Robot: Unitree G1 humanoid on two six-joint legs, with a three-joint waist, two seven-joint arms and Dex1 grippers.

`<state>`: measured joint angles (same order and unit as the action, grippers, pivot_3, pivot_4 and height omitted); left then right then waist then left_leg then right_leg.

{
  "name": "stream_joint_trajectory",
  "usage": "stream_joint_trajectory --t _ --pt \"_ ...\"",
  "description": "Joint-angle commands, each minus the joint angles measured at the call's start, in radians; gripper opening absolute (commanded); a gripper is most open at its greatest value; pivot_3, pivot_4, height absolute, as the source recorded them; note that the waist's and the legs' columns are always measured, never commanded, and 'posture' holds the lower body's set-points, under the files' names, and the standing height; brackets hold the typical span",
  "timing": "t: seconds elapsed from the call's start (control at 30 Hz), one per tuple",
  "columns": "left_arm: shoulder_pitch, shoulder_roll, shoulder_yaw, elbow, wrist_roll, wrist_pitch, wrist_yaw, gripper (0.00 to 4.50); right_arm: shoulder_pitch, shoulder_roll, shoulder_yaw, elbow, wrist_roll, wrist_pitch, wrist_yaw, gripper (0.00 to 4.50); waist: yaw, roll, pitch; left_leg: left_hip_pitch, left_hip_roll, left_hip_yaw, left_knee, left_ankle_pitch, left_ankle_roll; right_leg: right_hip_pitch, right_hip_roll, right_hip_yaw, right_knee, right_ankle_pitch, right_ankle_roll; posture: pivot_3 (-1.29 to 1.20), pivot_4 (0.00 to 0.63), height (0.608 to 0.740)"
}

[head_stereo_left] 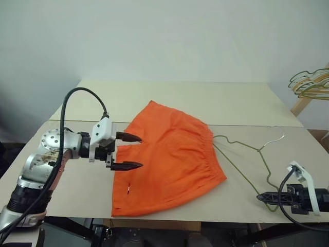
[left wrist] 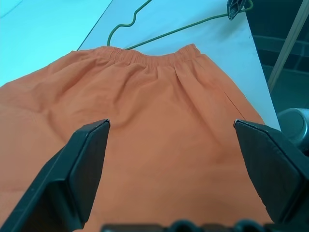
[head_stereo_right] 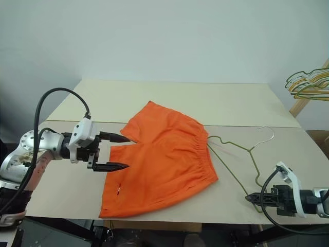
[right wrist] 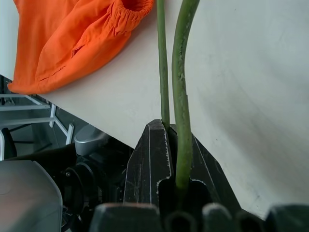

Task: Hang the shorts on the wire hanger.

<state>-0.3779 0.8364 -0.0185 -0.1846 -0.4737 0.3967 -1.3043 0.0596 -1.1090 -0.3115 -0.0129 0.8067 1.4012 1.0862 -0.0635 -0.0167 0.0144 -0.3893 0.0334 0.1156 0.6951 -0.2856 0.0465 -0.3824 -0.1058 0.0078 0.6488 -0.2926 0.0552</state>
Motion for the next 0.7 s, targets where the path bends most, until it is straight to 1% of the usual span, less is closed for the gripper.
stream_joint_trajectory --t 0.03,0.2,0.33,0.4,0.53,0.7 --pt "-0.008 0.011 0.027 -0.028 -0.013 -0.007 0.005 4.46 -0.024 -0.005 -0.002 0.009 0.004 -0.028 0.009 0.00 0.001 0.000 0.000 0.000 0.000 0.000 0.000 0.000 0.000 0.000 0.000 0.000 0.000 0.000 0.000 -0.08 0.000 0.740" --pt "-0.008 0.013 0.027 -0.025 -0.012 -0.009 0.003 4.46 0.002 -0.027 0.018 -0.018 0.007 -0.045 0.033 0.00 0.006 0.000 0.000 0.000 0.000 0.000 0.000 0.000 0.000 0.000 0.000 0.000 0.000 0.000 0.000 -0.09 0.000 0.740" --pt "-0.008 0.013 0.027 -0.025 -0.013 -0.009 0.002 4.46 -0.024 -0.004 0.007 0.030 -0.024 -0.052 -0.018 0.00 0.008 0.000 0.000 0.000 0.000 0.000 0.000 0.000 0.000 0.000 0.000 0.000 0.000 0.000 0.000 -0.09 0.000 0.740" --pt "-0.007 0.013 0.027 -0.025 -0.013 -0.009 0.001 4.46 -0.023 -0.009 0.003 0.043 -0.022 -0.062 -0.004 0.00 0.010 0.000 0.000 0.000 0.000 0.000 0.000 0.000 0.000 0.000 0.000 0.000 0.000 0.000 0.000 -0.09 0.000 0.740" --pt "-0.007 0.014 0.026 -0.025 -0.012 -0.011 -0.002 4.46 0.013 -0.029 0.011 0.001 -0.002 -0.075 0.039 0.00 0.017 0.000 0.000 0.000 0.000 0.000 0.000 0.000 0.000 0.000 0.000 0.000 0.000 0.000 0.000 -0.09 0.000 0.740" --pt "-0.007 0.014 0.025 -0.025 -0.010 -0.013 -0.003 4.46 0.021 -0.029 0.015 -0.008 -0.003 -0.083 0.054 0.00 0.019 0.000 0.000 0.000 0.000 0.000 0.000 0.000 0.000 0.000 0.000 0.000 -0.001 0.000 0.000 -0.09 0.000 0.740"
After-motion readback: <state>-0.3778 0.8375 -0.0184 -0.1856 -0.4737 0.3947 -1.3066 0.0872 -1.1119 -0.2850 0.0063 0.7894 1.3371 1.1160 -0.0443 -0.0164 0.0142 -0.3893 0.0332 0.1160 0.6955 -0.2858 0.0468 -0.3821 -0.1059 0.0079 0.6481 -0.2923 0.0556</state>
